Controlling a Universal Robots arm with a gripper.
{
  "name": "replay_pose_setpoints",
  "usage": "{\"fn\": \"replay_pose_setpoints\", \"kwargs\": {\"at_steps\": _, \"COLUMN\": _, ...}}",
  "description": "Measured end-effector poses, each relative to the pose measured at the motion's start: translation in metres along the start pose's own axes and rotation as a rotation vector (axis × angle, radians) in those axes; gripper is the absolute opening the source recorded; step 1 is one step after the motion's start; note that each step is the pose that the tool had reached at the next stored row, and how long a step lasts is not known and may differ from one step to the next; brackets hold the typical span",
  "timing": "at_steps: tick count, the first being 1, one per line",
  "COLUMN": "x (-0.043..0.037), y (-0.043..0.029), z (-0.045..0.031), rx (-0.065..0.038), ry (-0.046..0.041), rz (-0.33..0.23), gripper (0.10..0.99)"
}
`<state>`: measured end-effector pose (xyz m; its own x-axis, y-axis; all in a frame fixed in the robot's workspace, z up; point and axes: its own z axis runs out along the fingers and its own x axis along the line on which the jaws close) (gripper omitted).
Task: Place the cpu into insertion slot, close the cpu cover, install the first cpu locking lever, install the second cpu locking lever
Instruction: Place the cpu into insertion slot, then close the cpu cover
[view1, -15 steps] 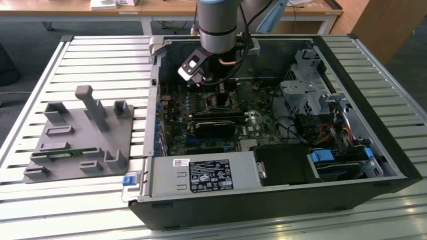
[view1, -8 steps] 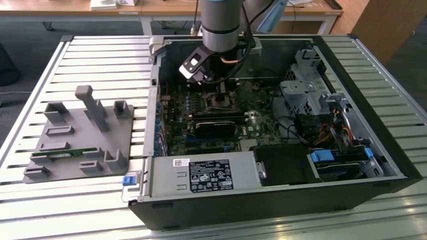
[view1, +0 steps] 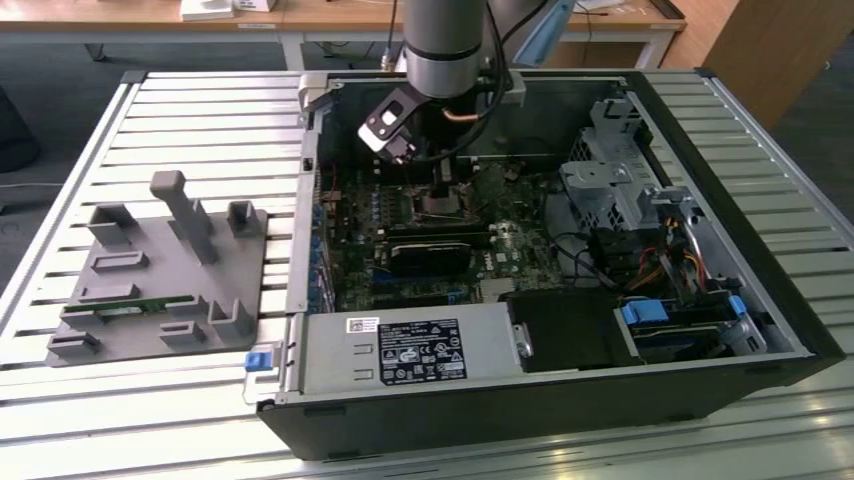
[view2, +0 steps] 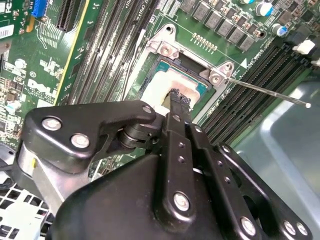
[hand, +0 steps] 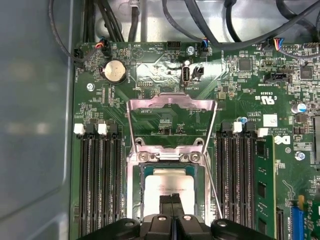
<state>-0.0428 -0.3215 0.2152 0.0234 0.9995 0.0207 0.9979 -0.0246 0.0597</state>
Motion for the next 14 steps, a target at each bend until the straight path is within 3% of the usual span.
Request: {"fn": "replay_pose_setpoints", "kwargs": {"at_steps": 14, "x": 0.0002, "y": 0.0006, "z": -0.0097, "rx": 0.004, "ry": -0.0002, "rz": 0.0, "gripper": 0.106}}
